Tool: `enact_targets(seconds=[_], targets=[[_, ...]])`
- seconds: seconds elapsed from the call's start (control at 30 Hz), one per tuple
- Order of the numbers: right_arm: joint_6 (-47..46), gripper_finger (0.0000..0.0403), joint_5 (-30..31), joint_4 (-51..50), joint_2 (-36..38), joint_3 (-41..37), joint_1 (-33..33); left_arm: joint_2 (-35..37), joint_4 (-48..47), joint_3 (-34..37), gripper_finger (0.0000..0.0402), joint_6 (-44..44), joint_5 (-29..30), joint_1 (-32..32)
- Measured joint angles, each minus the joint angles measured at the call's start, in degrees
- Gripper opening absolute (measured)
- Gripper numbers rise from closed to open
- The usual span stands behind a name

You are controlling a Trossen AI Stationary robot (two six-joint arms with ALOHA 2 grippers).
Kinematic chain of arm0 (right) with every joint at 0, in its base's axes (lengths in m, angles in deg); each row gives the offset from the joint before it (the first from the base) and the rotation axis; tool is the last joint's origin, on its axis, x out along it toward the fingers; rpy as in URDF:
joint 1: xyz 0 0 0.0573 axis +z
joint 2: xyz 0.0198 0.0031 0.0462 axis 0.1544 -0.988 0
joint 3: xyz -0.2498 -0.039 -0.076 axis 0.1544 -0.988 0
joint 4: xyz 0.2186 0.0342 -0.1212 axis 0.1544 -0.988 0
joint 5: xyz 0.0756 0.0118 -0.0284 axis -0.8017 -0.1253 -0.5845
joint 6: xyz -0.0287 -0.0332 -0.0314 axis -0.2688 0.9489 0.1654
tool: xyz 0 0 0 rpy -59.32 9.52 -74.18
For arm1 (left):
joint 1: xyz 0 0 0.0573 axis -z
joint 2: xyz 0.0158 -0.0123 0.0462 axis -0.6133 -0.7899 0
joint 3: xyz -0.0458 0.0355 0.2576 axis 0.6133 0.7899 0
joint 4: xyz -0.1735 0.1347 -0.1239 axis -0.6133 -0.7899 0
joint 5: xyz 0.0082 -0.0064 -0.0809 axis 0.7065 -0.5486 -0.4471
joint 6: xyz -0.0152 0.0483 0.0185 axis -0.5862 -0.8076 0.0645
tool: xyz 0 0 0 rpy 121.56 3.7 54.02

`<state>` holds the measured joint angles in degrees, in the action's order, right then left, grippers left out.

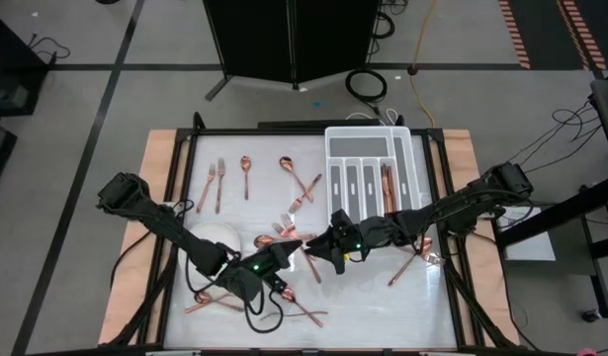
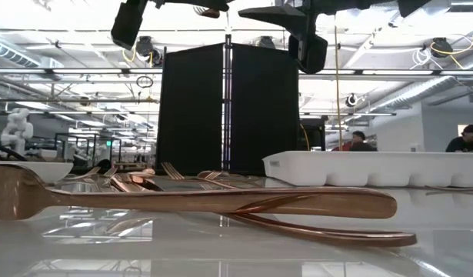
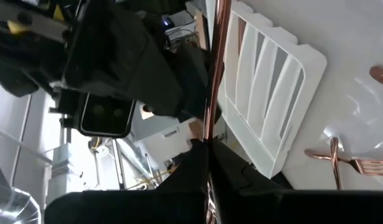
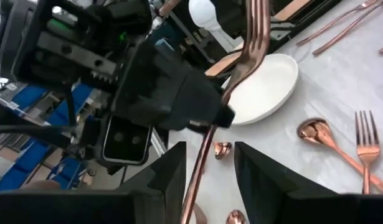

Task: Sort silverware
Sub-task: Put the bronze fork into the silverware tray

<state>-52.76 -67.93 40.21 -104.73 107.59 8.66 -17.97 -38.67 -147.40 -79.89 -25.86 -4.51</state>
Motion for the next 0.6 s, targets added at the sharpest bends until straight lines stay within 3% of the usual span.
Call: enact_targets(seconds=[0.6], targets=[[-0.3,0.0125,0.0,-0.1,0.0,0.0,0.6,0.0,6.9,0.0,0.0001,-7.2,-2.8,-1.6]])
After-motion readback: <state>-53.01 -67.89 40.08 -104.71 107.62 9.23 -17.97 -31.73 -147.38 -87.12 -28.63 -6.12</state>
